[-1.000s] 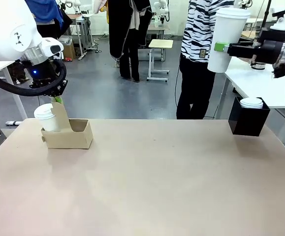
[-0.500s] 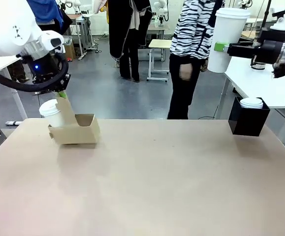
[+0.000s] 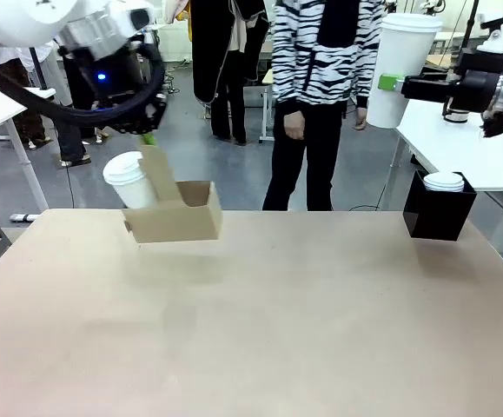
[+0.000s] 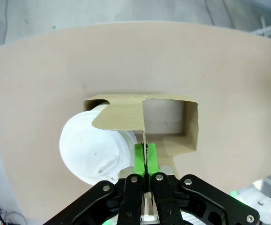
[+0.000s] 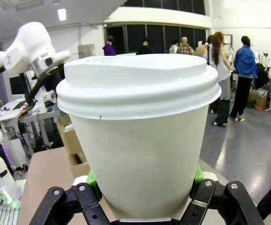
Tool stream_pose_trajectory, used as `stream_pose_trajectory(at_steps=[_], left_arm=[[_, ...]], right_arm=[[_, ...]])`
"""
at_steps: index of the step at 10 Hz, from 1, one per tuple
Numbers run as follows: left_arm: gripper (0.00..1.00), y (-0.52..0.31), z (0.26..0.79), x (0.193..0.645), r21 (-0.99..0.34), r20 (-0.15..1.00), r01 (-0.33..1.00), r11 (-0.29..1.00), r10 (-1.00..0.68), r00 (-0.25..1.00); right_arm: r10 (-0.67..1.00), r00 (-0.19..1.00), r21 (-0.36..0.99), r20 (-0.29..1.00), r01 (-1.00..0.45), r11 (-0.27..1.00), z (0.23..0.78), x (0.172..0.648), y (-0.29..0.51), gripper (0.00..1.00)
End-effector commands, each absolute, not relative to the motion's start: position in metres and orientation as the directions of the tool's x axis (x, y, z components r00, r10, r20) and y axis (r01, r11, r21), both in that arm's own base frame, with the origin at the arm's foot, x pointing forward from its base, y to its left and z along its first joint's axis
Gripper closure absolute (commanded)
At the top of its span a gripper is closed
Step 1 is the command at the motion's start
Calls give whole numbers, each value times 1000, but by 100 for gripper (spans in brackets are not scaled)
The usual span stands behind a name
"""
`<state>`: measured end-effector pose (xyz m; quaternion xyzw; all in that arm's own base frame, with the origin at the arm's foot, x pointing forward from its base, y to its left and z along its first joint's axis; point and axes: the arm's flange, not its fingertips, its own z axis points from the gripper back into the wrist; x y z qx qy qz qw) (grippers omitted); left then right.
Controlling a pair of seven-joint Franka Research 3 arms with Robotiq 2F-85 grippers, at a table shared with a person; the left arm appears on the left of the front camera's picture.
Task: Pour a drink into a cup and package it in a carrier.
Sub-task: Position the Cup Carrier in the center of the table.
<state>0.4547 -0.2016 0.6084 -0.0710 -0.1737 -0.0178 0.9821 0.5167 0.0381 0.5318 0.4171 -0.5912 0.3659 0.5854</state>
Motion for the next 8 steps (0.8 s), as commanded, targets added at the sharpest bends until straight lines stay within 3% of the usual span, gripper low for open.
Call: stream_pose_trajectory(at_steps=[1,4,8], left_arm=[[98,-248,611,441,-78,376,38,996,-6,927],[98,-323,577,428,-37,347,38,999,-23,938],[98,-377,509,444,12,265,5,1000,-8,964]], right_arm=[[-60,23,45,998,-918,394,537,519,41,20],[-60,23,45,998,-918,394,537,519,41,20],[-60,23,45,998,-918,394,537,519,41,20]])
